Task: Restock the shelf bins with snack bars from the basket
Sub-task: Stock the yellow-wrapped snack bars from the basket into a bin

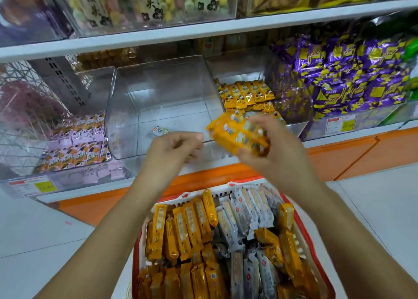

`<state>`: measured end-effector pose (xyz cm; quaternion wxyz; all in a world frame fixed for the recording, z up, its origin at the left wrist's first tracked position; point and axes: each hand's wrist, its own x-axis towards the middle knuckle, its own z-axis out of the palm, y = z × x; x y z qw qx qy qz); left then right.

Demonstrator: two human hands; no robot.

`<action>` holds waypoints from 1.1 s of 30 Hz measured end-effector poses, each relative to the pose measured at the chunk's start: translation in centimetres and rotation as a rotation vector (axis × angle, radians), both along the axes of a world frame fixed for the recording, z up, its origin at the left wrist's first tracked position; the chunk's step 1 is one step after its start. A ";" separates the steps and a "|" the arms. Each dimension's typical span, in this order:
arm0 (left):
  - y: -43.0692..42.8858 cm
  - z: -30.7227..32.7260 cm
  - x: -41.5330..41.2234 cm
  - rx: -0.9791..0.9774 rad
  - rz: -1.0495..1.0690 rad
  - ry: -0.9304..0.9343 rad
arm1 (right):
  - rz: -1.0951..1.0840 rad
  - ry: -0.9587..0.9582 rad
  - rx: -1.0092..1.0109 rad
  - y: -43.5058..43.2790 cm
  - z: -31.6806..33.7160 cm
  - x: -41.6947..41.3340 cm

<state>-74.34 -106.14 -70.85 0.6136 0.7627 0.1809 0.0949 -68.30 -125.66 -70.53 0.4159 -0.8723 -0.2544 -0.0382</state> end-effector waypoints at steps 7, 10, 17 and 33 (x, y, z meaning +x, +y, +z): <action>2.2 -2.1 0.8 0.660 0.069 0.052 | -0.234 0.230 -0.287 1.2 0.3 11.9; 2.0 -2.6 1.0 0.723 0.022 0.063 | -0.263 0.324 -0.368 2.0 -1.5 14.1; 2.2 -2.9 1.0 0.799 -0.043 0.063 | -0.183 0.337 -0.534 2.4 -2.6 14.7; -3.6 -7.8 -2.0 0.713 -0.486 0.068 | -0.352 -0.069 -0.050 -5.7 -8.7 2.8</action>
